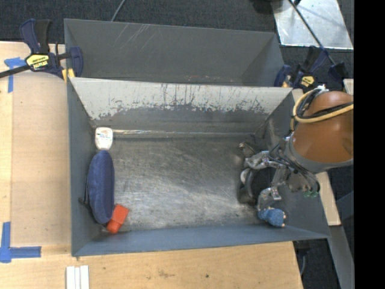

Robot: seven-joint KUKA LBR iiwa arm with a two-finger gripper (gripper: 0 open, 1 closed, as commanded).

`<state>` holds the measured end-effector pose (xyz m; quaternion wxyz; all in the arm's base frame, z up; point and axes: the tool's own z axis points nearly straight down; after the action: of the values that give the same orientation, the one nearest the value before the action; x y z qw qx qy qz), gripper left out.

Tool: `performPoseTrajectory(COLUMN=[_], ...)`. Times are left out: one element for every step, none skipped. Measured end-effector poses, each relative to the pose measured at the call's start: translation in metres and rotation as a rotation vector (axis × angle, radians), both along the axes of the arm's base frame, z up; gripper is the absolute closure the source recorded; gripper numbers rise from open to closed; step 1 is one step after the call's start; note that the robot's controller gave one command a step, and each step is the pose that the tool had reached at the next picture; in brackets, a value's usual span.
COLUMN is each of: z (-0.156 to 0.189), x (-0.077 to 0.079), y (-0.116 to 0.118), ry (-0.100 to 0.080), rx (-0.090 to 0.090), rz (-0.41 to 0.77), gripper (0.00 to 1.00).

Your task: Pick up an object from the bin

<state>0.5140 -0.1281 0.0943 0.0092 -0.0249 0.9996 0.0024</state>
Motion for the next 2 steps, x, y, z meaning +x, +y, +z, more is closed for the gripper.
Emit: performPoseTrajectory(z=[0.004,-0.001], x=[0.016,0.031], y=[-0.021,-0.016], ry=[0.019,0.021], rx=[0.004,0.011], rz=[0.336,0.534], gripper=[0.0,0.0])
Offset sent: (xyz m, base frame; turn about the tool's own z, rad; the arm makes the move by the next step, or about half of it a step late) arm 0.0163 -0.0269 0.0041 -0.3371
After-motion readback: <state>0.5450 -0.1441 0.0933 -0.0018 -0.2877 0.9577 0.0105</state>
